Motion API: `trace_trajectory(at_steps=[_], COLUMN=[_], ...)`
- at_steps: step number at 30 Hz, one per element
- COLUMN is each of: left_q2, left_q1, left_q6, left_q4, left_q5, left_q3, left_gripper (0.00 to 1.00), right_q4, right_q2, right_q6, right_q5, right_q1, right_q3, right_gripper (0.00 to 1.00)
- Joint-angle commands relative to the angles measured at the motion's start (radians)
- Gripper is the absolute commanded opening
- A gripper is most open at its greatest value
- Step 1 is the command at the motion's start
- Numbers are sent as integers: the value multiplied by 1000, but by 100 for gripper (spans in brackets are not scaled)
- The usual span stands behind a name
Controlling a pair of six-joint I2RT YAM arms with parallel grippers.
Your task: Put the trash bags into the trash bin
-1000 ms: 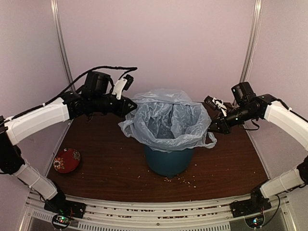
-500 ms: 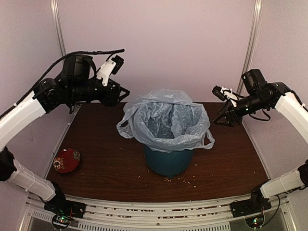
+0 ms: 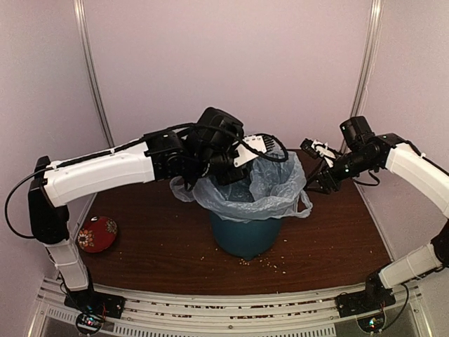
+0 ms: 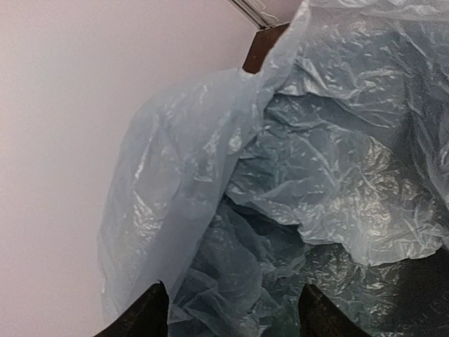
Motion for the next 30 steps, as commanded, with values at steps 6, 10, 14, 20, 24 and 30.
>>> trace_trajectory(at_steps=[6, 10, 14, 20, 24, 30], left_q2=[28, 80, 137, 168, 185, 226], left_q1=[9, 16, 16, 13, 23, 52], left_q6=[162, 175, 212, 213, 234, 219], left_q4=[268, 252, 274, 232, 255, 238], left_q5=[-162, -155, -161, -129, -151, -108], left_q3=[30, 85, 123, 185, 211, 287], left_gripper=[66, 65, 65, 64, 50, 24], right_q4=[104, 94, 109, 122, 111, 92], right_q2=[26, 14, -7, -18, 1, 0], right_q6=[35, 25, 23, 19, 6, -17], right_q5=[-158, -172, -220, -250, -296, -306], right_q1=[-4, -4, -4, -4, -4, -4], right_q3=[-42, -57, -92, -121, -125, -131], right_gripper=[54, 49, 44, 34, 16, 0])
